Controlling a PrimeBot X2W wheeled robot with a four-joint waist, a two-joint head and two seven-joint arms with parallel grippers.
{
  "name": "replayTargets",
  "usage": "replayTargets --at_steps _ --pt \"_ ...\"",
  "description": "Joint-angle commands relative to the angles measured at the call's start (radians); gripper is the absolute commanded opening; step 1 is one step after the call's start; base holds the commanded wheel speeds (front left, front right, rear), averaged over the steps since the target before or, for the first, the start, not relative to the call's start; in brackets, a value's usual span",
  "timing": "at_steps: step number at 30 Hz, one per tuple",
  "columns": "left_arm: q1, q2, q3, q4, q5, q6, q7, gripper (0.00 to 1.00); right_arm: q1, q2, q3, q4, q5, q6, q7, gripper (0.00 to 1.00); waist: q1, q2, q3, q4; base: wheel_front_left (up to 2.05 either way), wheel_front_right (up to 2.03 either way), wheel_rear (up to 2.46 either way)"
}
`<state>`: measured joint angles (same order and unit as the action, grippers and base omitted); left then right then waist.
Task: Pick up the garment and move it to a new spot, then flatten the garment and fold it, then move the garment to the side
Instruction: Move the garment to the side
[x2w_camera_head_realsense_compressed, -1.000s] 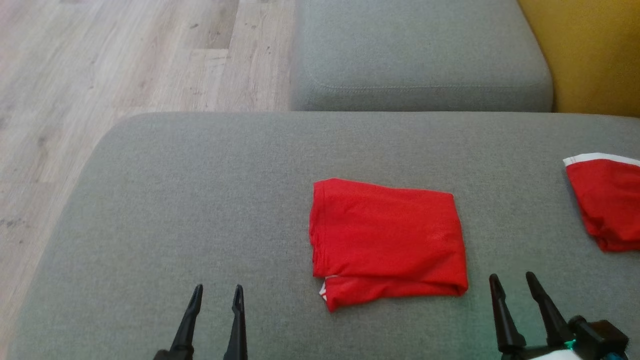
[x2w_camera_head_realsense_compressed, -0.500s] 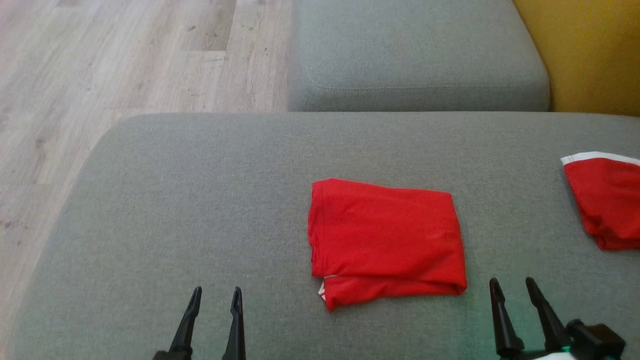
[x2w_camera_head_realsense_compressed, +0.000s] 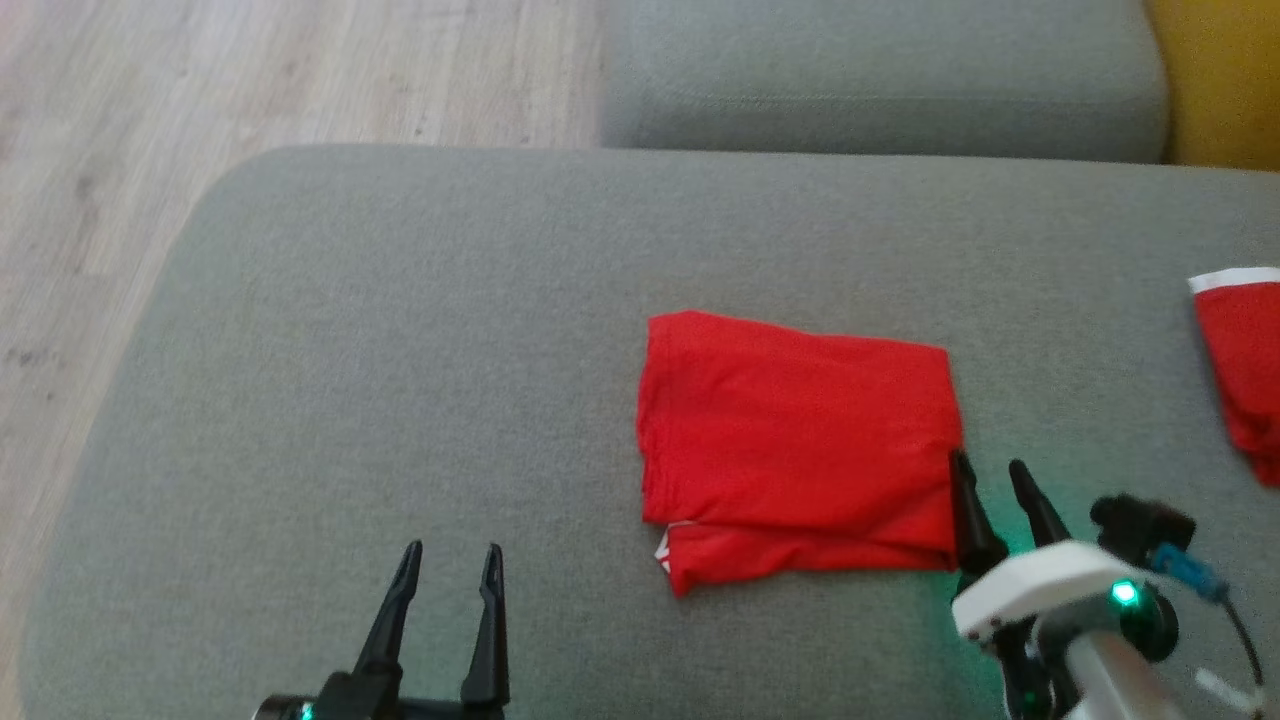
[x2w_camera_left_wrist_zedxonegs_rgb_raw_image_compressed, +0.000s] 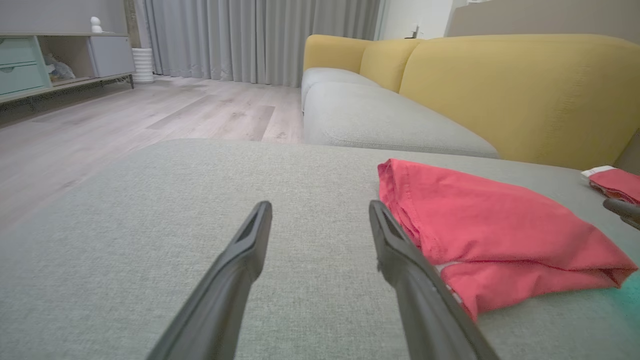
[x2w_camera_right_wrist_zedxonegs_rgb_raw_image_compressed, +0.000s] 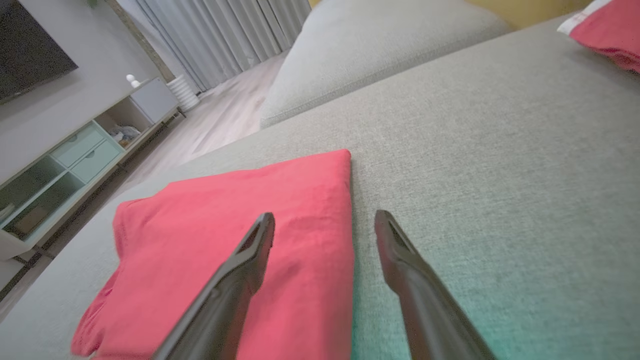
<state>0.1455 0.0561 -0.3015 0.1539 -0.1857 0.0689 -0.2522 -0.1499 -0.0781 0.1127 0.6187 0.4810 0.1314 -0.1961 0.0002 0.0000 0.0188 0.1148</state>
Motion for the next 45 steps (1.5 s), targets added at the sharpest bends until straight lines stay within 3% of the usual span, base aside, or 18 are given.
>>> replayTargets --at_steps 1,7,8,9,10,17,25,32,40,41,45 --pt "-0.053 -0.006 0.016 -0.032 -0.008 0.010 -0.010 1.00 -0.067 -0.001 0.008 0.033 0.017 -0.001 0.008 1.00 -0.0002 0.0000 0.021 0.015 0.00 0.00 0.00" --pt "-0.076 -0.006 0.000 -0.026 -0.015 0.016 -0.010 1.00 -0.181 0.016 0.000 0.236 0.087 -0.001 0.035 0.98 -0.0002 0.0000 0.034 0.040 0.00 0.00 0.00" --pt "-0.079 -0.006 0.000 -0.026 -0.016 0.018 -0.010 1.00 -0.189 0.018 0.011 0.256 0.100 -0.001 0.036 0.65 -0.0002 0.0000 0.034 0.043 0.00 0.00 0.00" --pt "-0.080 -0.006 0.001 -0.026 -0.017 0.019 -0.010 1.00 -0.194 0.020 0.030 0.265 0.113 -0.001 0.035 0.09 -0.0002 0.0000 0.035 0.045 0.00 0.00 0.00" --pt "-0.081 -0.006 0.002 -0.027 -0.017 0.020 -0.010 1.00 -0.197 0.021 0.046 0.271 0.128 -0.001 0.029 0.00 -0.0002 0.0000 0.035 0.045 0.00 0.00 0.00" --pt "-0.080 -0.006 0.012 -0.037 -0.014 0.026 -0.010 1.00 -0.230 -0.010 0.114 0.266 0.166 -0.001 -0.032 0.00 -0.0002 0.0000 0.052 0.018 0.00 0.00 0.00" --pt "-0.113 -0.006 0.016 -0.059 -0.004 0.028 -0.010 1.00 -0.357 -0.203 0.129 0.258 0.053 -0.001 -0.063 0.00 -0.0002 0.0000 0.126 -0.056 0.00 0.00 0.00" --pt "-0.149 -0.006 0.020 -0.069 0.008 0.027 -0.010 1.00 -0.460 -0.366 0.007 0.240 -0.033 -0.001 -0.065 0.00 -0.0002 0.0000 0.205 -0.129 0.00 0.00 0.00" --pt "-0.197 -0.006 0.025 -0.071 0.040 0.014 -0.010 1.00 -0.504 -0.458 -0.199 0.218 -0.135 -0.001 -0.066 0.00 -0.0002 0.0000 0.289 -0.185 0.00 0.00 0.00" --pt "-0.204 -0.006 0.026 -0.071 0.044 0.013 -0.010 1.00 -0.503 -0.462 -0.226 0.218 -0.148 -0.001 -0.066 1.00 -0.0002 0.0000 0.294 -0.189 0.00 0.00 0.00" --pt "-0.228 -0.006 0.039 -0.076 0.057 0.015 -0.010 1.00 -0.482 -0.424 -0.308 0.154 -0.234 -0.001 -0.066 1.00 -0.0002 0.0000 0.289 -0.198 0.00 0.00 0.00"
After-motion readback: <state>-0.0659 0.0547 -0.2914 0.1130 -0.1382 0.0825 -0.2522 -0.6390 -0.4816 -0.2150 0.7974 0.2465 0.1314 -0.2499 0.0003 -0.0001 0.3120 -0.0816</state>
